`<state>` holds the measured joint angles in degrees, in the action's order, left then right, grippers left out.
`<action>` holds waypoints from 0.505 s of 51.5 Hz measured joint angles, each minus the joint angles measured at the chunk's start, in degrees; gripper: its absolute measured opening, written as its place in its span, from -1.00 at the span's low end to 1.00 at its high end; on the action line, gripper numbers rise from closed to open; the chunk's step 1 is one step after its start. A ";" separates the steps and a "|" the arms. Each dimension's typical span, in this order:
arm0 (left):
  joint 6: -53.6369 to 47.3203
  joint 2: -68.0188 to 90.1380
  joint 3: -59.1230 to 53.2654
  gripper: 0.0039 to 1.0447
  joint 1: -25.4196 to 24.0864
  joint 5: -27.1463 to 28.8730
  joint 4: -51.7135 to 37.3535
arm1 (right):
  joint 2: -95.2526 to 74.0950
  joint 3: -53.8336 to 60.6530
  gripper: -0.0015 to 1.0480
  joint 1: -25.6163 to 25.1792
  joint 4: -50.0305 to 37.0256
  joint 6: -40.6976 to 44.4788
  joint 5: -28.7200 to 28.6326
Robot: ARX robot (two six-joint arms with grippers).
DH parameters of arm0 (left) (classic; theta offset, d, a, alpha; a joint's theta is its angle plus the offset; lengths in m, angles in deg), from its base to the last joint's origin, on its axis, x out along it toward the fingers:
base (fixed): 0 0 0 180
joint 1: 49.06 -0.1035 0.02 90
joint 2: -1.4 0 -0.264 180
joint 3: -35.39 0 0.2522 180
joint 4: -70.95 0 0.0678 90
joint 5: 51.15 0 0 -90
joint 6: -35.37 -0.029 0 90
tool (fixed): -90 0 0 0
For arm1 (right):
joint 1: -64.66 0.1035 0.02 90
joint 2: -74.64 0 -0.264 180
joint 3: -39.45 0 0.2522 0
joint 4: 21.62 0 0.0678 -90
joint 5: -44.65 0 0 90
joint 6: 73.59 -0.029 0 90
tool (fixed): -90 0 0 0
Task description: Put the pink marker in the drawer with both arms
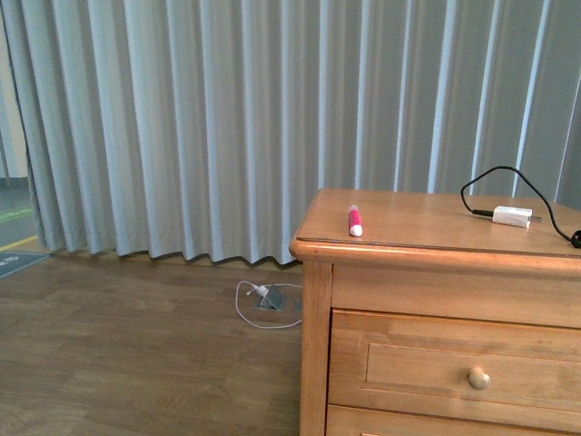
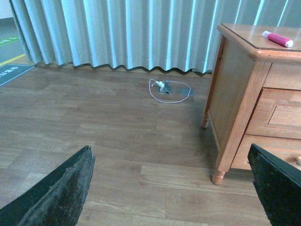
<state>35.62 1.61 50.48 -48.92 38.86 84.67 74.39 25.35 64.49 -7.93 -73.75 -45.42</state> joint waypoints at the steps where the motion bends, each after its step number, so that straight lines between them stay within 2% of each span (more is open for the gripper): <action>1: 0.00 0.00 0.00 0.89 0.00 0.00 0.00 | 0.00 0.00 0.84 0.00 0.00 0.00 0.00; 26: 0.00 0.00 0.00 0.89 0.00 0.00 0.00 | 0.00 0.00 0.84 0.00 0.00 0.00 0.00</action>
<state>35.62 1.61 50.48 -48.92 38.86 84.67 74.39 25.35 64.49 -7.93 -73.75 -45.42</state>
